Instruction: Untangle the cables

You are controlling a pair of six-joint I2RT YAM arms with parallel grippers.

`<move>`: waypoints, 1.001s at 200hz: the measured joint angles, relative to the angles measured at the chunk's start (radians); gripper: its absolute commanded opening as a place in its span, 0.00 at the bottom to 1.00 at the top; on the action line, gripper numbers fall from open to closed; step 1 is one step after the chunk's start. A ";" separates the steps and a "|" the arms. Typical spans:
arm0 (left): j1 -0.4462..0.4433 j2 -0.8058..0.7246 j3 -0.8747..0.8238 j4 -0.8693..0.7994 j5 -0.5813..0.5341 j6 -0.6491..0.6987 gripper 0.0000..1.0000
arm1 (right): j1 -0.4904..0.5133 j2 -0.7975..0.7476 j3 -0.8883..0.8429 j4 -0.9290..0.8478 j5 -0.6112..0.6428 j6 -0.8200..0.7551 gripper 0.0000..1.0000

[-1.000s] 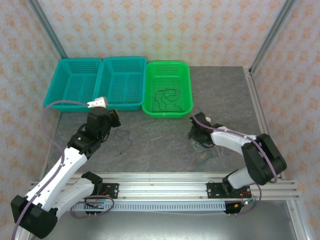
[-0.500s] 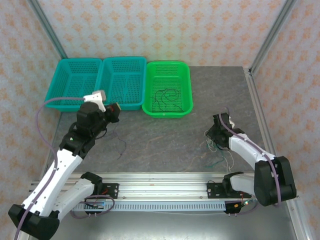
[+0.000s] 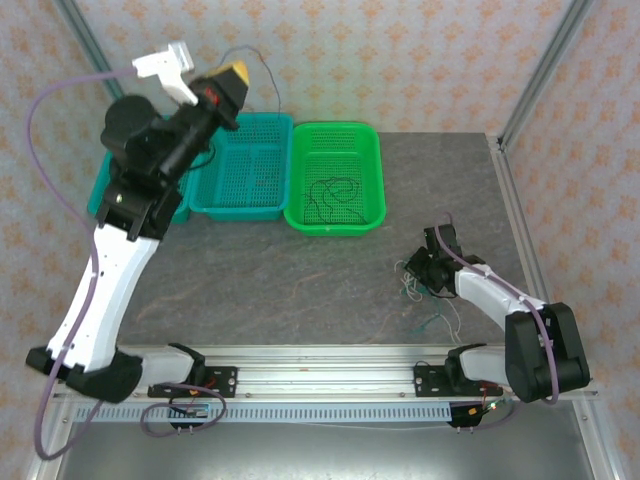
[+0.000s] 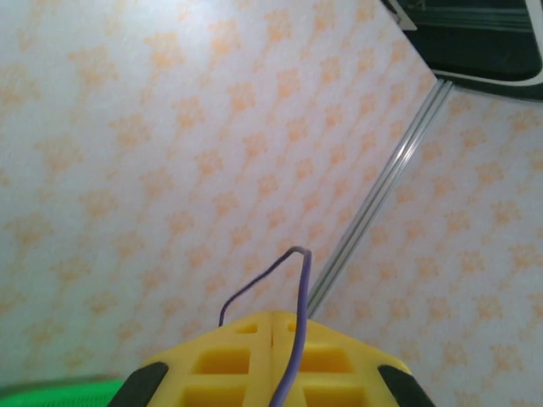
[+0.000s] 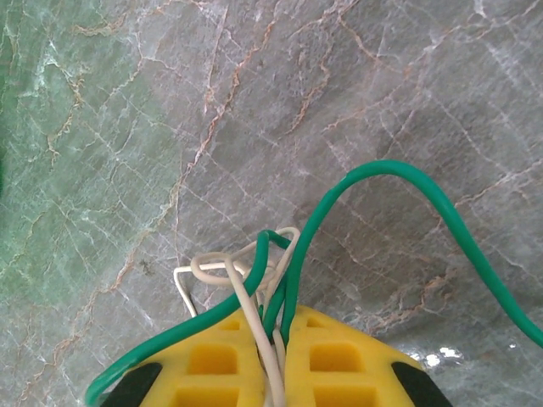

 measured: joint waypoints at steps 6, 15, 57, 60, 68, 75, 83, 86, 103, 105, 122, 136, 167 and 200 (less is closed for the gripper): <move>0.000 0.042 0.061 0.005 -0.001 0.004 0.00 | 0.000 -0.007 0.000 -0.001 0.000 0.000 0.05; 0.000 0.098 0.148 0.008 -0.002 0.010 0.00 | 0.000 -0.022 0.000 -0.001 0.000 0.000 0.05; -0.005 0.377 0.523 -0.013 0.002 0.011 0.00 | 0.000 -0.114 -0.017 0.000 0.001 0.000 0.06; -0.007 0.394 0.537 -0.016 0.002 0.010 0.00 | 0.000 -0.117 -0.018 0.000 0.002 0.000 0.06; -0.012 0.433 0.569 -0.025 0.005 0.006 0.00 | 0.000 -0.120 -0.020 0.000 0.001 0.000 0.06; -0.016 0.464 0.586 -0.031 0.005 0.000 0.00 | 0.000 -0.120 -0.022 0.000 0.000 0.000 0.06; -0.023 0.502 0.599 -0.038 0.005 -0.005 0.00 | 0.000 -0.120 -0.023 0.000 0.000 0.000 0.06; -0.027 0.517 0.601 -0.041 0.005 -0.005 0.00 | 0.000 -0.120 -0.023 0.000 -0.001 0.000 0.06; -0.040 0.593 0.612 -0.062 0.005 -0.011 0.00 | 0.000 -0.120 -0.024 0.000 -0.008 -0.001 0.06; -0.042 0.604 0.612 -0.066 0.005 -0.012 0.00 | 0.000 -0.120 -0.024 0.000 -0.008 -0.001 0.06; -0.054 0.680 0.612 -0.101 0.008 -0.016 0.00 | 0.000 -0.122 -0.024 -0.001 -0.013 -0.003 0.06; -0.060 0.735 0.612 -0.132 0.009 -0.019 0.00 | 0.000 -0.127 -0.024 -0.001 -0.016 -0.004 0.06; -0.072 0.809 0.586 -0.185 0.008 -0.019 0.00 | 0.000 -0.133 -0.032 -0.001 -0.026 -0.004 0.06; -0.081 0.808 0.438 -0.182 -0.019 -0.031 0.00 | 0.000 -0.135 -0.034 -0.002 -0.037 -0.004 0.06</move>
